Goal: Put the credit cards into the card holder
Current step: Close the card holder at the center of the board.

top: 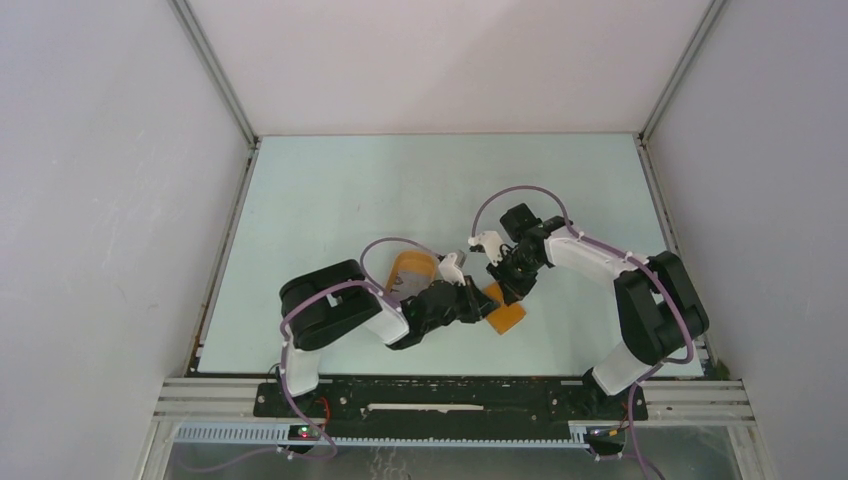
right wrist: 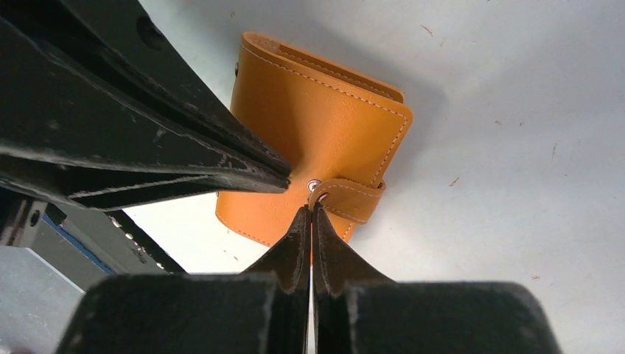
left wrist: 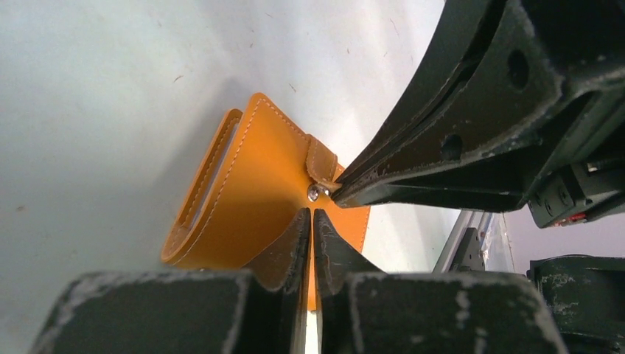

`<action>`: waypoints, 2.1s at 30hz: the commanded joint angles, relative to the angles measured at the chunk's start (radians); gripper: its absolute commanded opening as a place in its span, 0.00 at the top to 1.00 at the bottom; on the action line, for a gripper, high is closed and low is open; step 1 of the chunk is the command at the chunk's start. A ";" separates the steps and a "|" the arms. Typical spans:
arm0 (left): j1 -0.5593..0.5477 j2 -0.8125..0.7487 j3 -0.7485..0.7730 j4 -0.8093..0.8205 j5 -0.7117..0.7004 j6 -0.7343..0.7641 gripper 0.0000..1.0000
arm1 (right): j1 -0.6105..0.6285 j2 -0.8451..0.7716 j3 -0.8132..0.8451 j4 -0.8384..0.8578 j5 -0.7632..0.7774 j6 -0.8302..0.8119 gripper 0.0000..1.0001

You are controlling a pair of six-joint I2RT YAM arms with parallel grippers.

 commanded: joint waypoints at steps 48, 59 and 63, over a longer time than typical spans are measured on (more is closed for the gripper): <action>0.035 -0.177 -0.240 0.034 -0.062 0.047 0.90 | 0.192 0.135 0.101 -0.059 0.205 -0.097 1.00; 0.021 -0.208 -0.251 0.034 -0.066 0.066 0.90 | 0.190 0.094 0.103 -0.074 0.088 -0.111 1.00; 0.011 -0.211 -0.248 0.034 -0.068 0.069 0.90 | 0.192 0.120 0.111 -0.079 0.105 -0.103 1.00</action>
